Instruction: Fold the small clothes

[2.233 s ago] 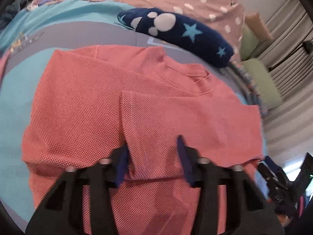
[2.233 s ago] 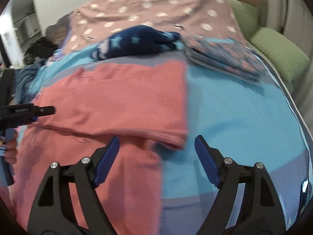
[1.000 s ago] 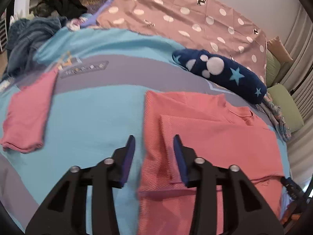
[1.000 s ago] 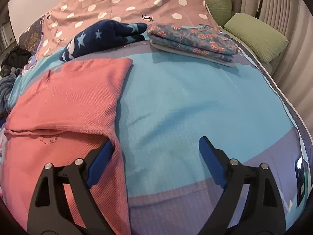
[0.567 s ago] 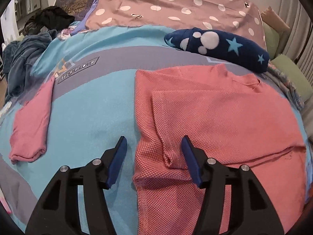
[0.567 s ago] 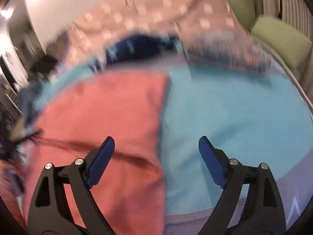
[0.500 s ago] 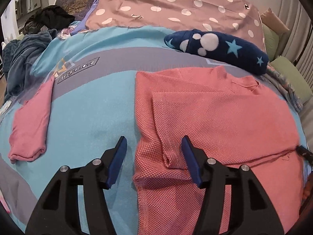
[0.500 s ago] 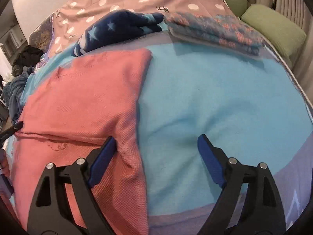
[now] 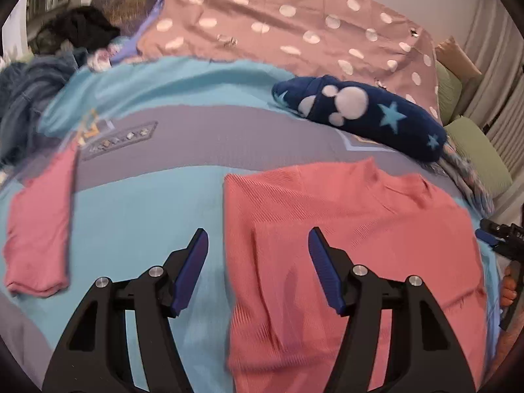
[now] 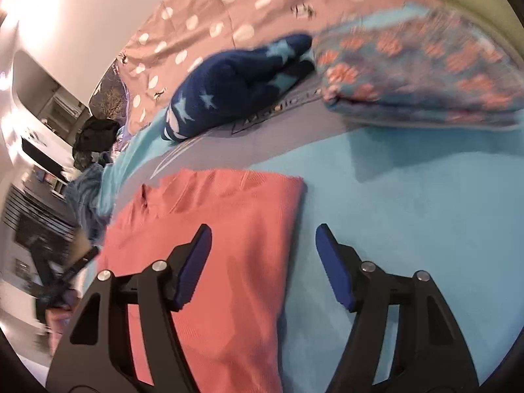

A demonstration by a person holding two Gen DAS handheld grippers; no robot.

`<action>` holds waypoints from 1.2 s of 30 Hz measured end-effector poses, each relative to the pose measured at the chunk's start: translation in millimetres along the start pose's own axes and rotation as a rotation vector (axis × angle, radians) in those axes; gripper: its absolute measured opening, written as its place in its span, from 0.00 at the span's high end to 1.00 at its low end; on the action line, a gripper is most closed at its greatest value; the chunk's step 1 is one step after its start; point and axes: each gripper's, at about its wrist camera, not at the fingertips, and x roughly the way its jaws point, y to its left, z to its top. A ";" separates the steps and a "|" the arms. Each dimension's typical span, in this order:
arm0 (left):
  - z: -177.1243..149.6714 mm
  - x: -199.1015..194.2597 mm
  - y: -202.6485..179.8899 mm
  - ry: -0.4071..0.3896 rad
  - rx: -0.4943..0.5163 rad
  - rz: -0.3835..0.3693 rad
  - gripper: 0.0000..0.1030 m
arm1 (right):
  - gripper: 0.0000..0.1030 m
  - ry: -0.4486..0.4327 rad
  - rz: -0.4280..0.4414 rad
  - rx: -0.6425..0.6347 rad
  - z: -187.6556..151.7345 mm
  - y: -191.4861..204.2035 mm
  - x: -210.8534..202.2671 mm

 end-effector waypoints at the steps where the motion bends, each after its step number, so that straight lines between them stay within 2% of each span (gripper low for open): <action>1: 5.1 10.5 5.1 0.017 -0.021 -0.001 0.38 | 0.34 -0.007 0.001 -0.005 4.2 -0.1 5.2; 2: 9.2 19.5 10.3 0.027 -0.046 -0.005 0.38 | 0.35 -0.021 0.002 -0.019 9.5 1.7 8.8; 3: 13.3 29.3 17.2 0.035 -0.079 -0.026 0.39 | 0.41 -0.023 0.003 -0.030 12.2 3.3 10.6; 4: 15.6 35.0 22.3 0.035 -0.106 -0.054 0.47 | 0.79 -0.008 0.021 -0.044 15.7 6.2 14.8; 5: 18.4 38.4 23.7 0.025 -0.123 -0.076 0.58 | 0.95 0.005 0.036 -0.042 17.4 8.3 17.5; 6: 22.8 41.7 25.1 0.024 -0.129 -0.136 0.97 | 0.95 -0.019 0.029 -0.056 19.5 12.5 14.5; 7: 24.4 43.4 26.6 0.036 -0.145 -0.166 0.97 | 0.95 -0.051 0.015 -0.091 20.0 18.4 8.0; 8: 25.3 43.2 28.5 0.033 -0.165 -0.169 0.97 | 0.95 -0.090 0.005 -0.125 20.1 22.4 0.6; 9: 25.4 41.6 28.5 0.021 -0.157 -0.168 0.97 | 0.95 -0.094 -0.011 -0.138 21.9 21.8 1.4; 12: 20.4 46.0 30.8 0.014 -0.146 -0.156 0.97 | 0.95 -0.014 -0.040 -0.140 23.1 11.3 27.9; 14: 17.7 42.9 30.5 -0.012 -0.142 -0.159 0.97 | 0.91 -0.046 -0.038 -0.155 15.5 7.8 20.0; 15: 16.8 39.3 30.7 -0.027 -0.136 -0.158 0.97 | 0.87 -0.055 -0.032 -0.145 13.2 6.5 13.9; 17: 15.5 32.6 31.7 -0.047 -0.120 -0.146 0.96 | 0.66 -0.081 -0.020 -0.129 6.8 2.6 -3.4; 20: 15.5 18.8 39.3 -0.078 -0.118 -0.145 0.91 | 0.62 -0.085 -0.017 -0.145 0.2 -1.3 -19.9; 21: 16.5 15.1 43.5 -0.082 -0.128 -0.150 0.78 | 0.60 -0.078 -0.013 -0.143 0.0 -2.4 -20.9; 22: 17.5 13.6 46.6 -0.082 -0.141 -0.151 0.59 | 0.56 -0.075 -0.015 -0.139 0.2 -3.5 -21.3; 23: 18.4 13.7 50.4 -0.080 -0.162 -0.155 0.55 | 0.53 -0.071 -0.016 -0.130 1.9 -6.0 -20.6; 26: 20.9 27.3 53.7 -0.027 -0.199 -0.188 0.55 | 0.41 -0.031 0.044 -0.087 8.0 -11.3 -8.0; 28: 22.0 40.1 46.1 0.002 -0.172 -0.188 0.55 | 0.40 -0.024 0.057 -0.073 12.1 -8.9 4.5; 29: 22.3 41.2 42.9 -0.004 -0.158 -0.188 0.55 | 0.51 -0.024 0.059 -0.084 13.6 -5.2 7.6; 30: 24.7 43.2 36.6 -0.002 -0.132 -0.223 0.84 | 0.70 -0.007 0.067 -0.095 14.5 -0.9 12.6; 31: 27.0 46.2 31.5 0.019 -0.122 -0.269 0.96 | 0.93 0.016 0.057 -0.088 14.7 3.1 17.1; 34: 30.9 34.8 12.0 -0.043 -0.062 -0.189 0.96 | 0.94 -0.060 -0.013 -0.118 15.3 17.8 3.2; 36: 35.0 28.1 12.7 -0.078 -0.064 -0.138 0.96 | 0.94 -0.039 -0.044 -0.106 18.4 15.8 4.9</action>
